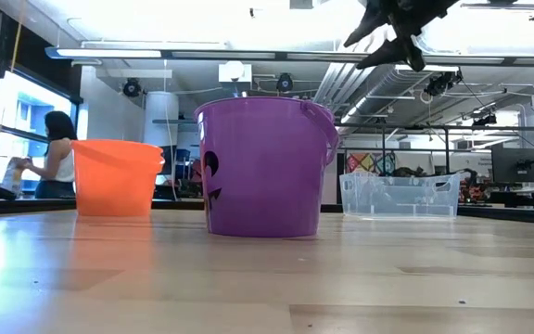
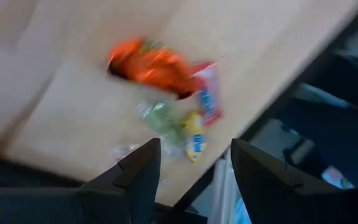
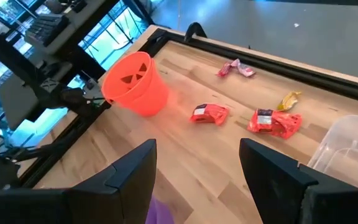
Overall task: Sort candy by brand, put in halloween buckets
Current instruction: Put the green gummy into the orange bucket, then put the blue gummy into the orange bucket
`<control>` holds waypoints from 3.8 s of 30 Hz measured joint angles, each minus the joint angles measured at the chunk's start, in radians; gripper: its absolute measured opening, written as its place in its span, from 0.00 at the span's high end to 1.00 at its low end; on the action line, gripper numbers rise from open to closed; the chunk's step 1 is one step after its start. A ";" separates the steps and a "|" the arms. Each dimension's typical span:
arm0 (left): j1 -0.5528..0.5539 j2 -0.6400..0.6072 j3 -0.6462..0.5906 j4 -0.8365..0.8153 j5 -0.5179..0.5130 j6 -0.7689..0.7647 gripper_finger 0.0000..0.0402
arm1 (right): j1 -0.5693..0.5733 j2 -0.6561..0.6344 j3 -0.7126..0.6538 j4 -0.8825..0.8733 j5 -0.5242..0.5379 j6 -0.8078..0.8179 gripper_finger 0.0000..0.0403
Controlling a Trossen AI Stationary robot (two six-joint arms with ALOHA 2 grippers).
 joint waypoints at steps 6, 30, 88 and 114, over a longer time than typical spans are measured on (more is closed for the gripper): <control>-0.008 0.143 0.000 0.006 0.075 -0.121 0.54 | 0.003 0.022 0.000 -0.001 0.003 0.031 0.44; 0.006 0.247 0.000 0.033 0.090 -0.108 0.92 | 0.003 0.135 0.000 -0.002 -0.018 0.020 0.44; 1.242 -0.407 0.050 -0.118 -0.287 1.010 0.60 | 0.138 0.134 0.000 -0.285 -0.197 0.182 0.44; 1.143 -0.319 0.049 -0.104 -0.287 0.958 0.60 | 1.008 0.154 -0.350 -0.152 -0.696 1.485 0.44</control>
